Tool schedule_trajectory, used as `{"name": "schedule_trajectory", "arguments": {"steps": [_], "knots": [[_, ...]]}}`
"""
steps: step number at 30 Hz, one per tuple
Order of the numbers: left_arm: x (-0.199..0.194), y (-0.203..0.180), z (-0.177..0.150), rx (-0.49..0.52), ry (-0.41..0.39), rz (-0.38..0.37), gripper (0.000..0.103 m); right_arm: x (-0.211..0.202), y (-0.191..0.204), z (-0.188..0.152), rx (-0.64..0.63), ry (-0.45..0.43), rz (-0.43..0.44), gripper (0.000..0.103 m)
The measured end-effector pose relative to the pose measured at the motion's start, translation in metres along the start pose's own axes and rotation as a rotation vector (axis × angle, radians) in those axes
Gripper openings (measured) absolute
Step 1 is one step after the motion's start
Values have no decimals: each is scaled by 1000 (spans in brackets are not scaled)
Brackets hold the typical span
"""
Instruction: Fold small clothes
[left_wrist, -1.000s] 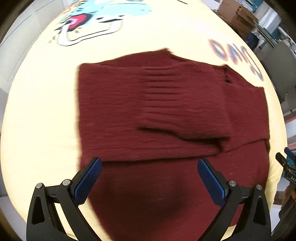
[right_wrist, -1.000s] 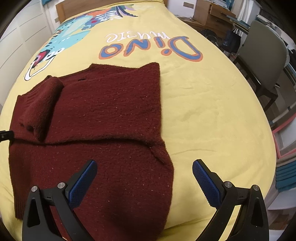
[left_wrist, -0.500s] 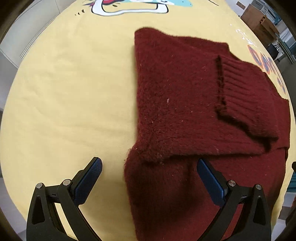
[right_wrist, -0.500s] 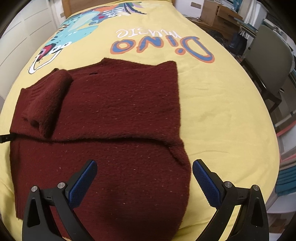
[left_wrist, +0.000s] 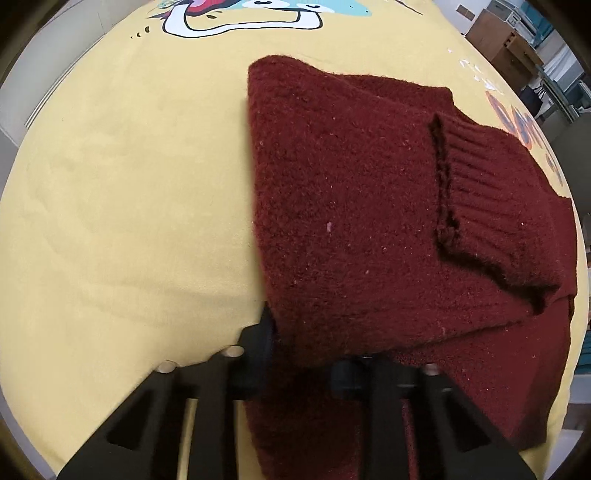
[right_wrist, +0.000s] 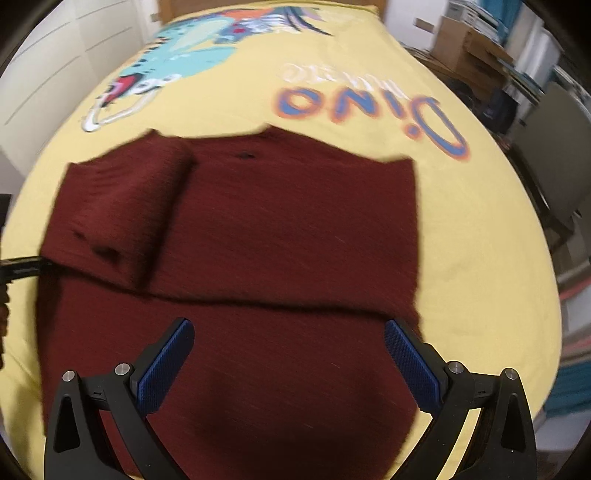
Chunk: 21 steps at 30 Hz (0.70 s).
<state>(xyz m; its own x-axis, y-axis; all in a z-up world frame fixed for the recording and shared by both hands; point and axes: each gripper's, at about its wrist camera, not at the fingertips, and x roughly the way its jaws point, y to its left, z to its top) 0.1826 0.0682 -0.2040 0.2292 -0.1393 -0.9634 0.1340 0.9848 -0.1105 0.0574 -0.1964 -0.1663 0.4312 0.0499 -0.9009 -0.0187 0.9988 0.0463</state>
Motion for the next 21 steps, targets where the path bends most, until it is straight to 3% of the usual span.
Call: {"name": "schedule_trajectory", "arguments": {"steps": [11,21], "knots": [[15,10,8,38,33,9,17,4,127,76,-306,-53,111,103],[16,26,7,20,31,-21,16,67,188,91,-417,94,125,103]]}}
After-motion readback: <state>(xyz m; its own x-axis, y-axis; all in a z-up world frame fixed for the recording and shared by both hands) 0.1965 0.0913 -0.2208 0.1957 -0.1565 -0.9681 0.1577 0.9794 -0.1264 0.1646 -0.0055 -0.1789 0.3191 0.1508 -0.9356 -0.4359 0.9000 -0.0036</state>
